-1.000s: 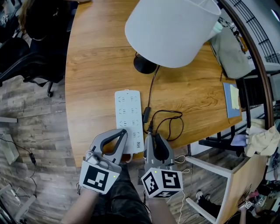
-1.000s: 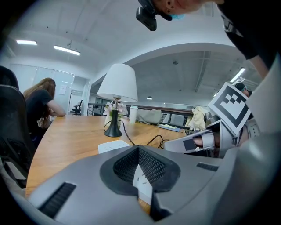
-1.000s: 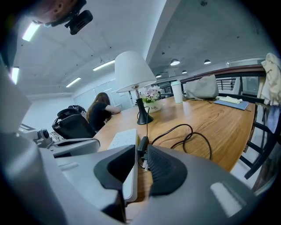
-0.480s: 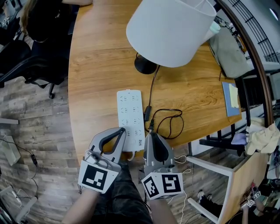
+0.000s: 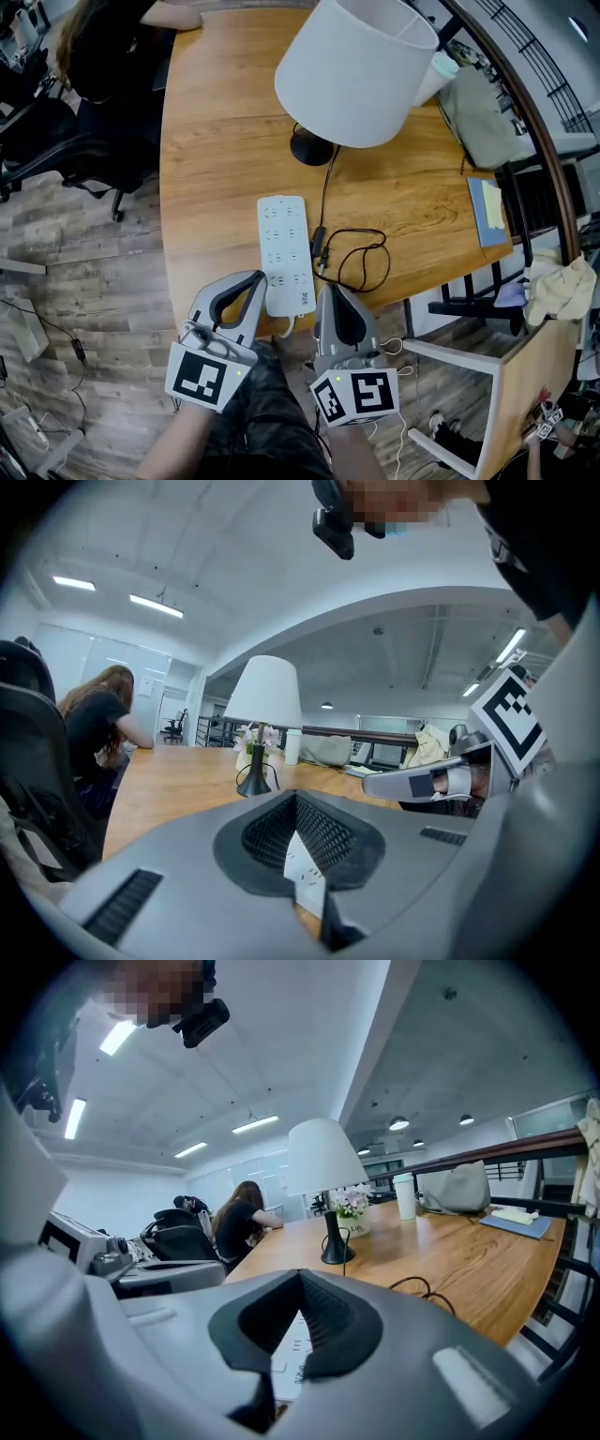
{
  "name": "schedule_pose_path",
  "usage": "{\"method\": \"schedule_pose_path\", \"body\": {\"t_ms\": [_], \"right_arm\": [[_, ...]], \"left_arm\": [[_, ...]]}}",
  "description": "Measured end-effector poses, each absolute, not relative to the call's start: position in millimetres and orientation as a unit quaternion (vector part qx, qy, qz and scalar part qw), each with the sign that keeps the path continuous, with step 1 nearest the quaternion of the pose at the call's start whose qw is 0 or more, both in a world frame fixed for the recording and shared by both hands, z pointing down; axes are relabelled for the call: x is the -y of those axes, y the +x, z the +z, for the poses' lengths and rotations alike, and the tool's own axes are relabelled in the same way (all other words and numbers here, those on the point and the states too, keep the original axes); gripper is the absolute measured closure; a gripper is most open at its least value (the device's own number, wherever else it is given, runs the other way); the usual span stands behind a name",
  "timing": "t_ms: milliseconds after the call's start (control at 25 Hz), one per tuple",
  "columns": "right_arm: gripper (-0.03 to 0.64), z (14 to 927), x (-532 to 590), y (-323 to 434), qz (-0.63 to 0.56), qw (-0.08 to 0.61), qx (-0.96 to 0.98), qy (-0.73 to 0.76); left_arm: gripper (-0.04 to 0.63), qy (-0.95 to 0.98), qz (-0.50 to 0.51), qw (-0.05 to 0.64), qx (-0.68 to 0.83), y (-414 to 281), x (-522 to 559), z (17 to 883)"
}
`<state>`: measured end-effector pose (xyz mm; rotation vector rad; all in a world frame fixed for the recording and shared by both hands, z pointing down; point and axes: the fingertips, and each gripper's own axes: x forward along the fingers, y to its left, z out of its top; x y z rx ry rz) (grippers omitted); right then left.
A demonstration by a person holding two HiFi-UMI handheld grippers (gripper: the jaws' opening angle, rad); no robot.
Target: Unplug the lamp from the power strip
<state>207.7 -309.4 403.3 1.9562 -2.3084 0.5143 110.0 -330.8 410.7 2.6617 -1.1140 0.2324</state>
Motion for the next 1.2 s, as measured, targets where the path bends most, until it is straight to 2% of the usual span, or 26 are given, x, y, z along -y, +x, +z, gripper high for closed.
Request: {"method": "schedule_pose_path", "body": {"t_ms": [1200], "right_arm": [[0.609,304.7,265.2,181.9,0.105,0.011,0.777,0.621]], "left_arm": [[0.598,0.916,0.006,0.077,0.395,53.8,305.7,310.8]]}}
